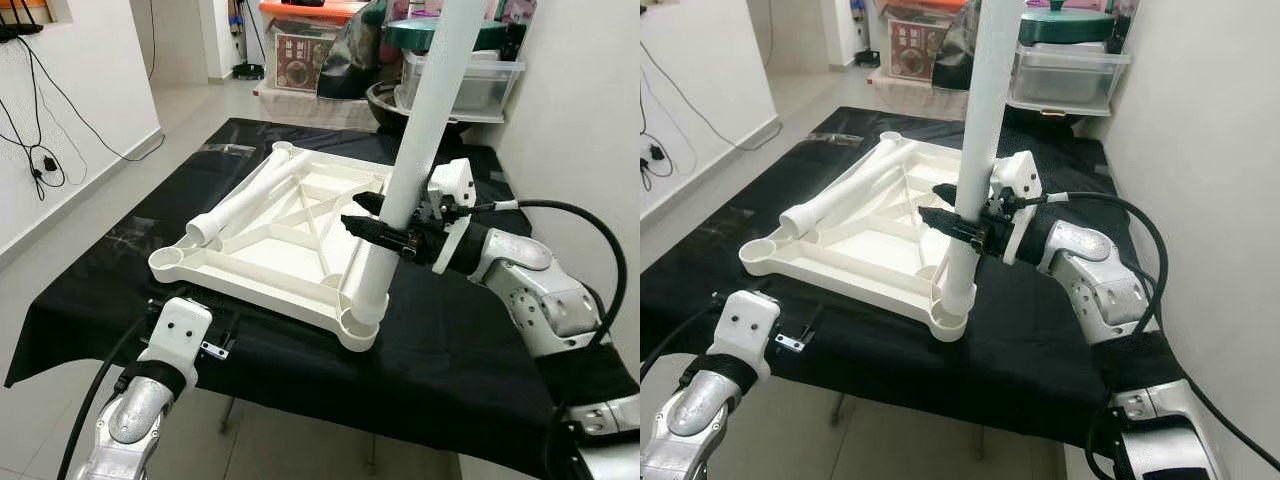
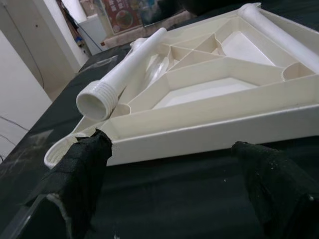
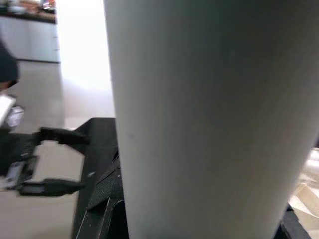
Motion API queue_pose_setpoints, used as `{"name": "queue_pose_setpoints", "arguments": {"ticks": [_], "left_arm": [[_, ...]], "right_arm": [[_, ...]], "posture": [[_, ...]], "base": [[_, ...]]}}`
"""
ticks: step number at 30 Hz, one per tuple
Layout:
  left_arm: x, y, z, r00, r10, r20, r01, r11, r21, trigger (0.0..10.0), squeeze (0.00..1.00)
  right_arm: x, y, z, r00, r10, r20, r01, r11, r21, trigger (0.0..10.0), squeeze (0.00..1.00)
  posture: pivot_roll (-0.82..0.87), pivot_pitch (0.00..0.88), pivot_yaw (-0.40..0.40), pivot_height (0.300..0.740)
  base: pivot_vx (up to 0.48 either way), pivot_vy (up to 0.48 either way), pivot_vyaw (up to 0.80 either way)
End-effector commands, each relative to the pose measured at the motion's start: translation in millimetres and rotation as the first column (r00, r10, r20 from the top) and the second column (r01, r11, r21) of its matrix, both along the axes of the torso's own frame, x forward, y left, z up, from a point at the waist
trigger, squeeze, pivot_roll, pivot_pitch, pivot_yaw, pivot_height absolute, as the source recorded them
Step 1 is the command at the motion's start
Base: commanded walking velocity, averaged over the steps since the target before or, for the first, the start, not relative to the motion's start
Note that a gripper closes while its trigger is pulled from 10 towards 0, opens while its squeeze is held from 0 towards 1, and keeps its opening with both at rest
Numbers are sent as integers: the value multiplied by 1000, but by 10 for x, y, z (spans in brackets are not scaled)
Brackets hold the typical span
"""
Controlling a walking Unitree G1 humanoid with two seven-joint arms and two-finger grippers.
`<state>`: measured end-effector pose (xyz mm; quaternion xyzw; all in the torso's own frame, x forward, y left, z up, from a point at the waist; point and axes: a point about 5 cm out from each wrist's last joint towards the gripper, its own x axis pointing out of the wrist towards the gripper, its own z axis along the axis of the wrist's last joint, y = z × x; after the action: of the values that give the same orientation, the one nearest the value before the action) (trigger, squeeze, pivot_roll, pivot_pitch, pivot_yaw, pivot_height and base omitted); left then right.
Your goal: Building children table
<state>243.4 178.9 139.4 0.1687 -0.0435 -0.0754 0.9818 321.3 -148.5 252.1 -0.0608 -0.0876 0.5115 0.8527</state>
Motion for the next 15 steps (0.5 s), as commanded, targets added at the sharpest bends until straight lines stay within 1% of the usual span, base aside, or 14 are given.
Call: {"name": "queue_pose_setpoints", "arguments": {"ticks": [1, 2, 4, 6, 8, 11, 12, 15], "left_arm": [[-18, 40, -17, 1000, 14, -12, -14, 1000, -1, 10000, 0], [-18, 50, -21, 1000, 20, -14, -20, 1000, -6, 10000, 0], [-18, 50, -21, 1000, 20, -14, -20, 1000, -6, 10000, 0], [-10, 47, 0, 1000, 19, -11, -20, 1000, -15, 10000, 0], [-10, 49, 12, 1000, 17, -9, -17, 1000, -18, 10000, 0], [-12, 55, 18, 1000, 18, -10, -18, 999, -31, 10000, 0], [-11, 49, 18, 1000, 13, -12, -14, 999, -41, 10000, 0], [-10, 40, 18, 1000, 8, -14, -8, 999, -49, 10000, 0]], "right_arm": [[-49, 35, -28, 999, 29, -16, -29, 1000, -8, 0, 0], [-79, 49, -56, 999, 33, -24, -34, 999, -7, 0, 0], [-79, 49, -56, 999, 33, -24, -34, 999, -7, 0, 0], [-129, 111, -152, 998, 39, -45, -39, 999, 0, 0, 0], [-137, 142, -192, 998, 41, -51, -41, 999, -2, 0, 0], [-129, 180, -228, 998, 36, -54, -37, 999, -6, 0, 0], [-102, 210, -259, 998, 24, -55, -24, 1000, -15, 0, 0], [-80, 228, -276, 998, 14, -56, -16, 1000, -22, 0, 0]], "posture": [[81, 0, -74, 740], [81, 0, -74, 740], [81, 0, -74, 740], [92, 0, -74, 740], [92, 0, -74, 740], [91, 0, -75, 740], [92, 0, -77, 740], [94, 0, -78, 740]], "base": [[0, 0, 0], [0, 0, 0], [0, 0, 0], [0, 0, 0], [0, 0, 0], [0, 0, 0], [0, 0, 0], [0, 0, 0]]}}
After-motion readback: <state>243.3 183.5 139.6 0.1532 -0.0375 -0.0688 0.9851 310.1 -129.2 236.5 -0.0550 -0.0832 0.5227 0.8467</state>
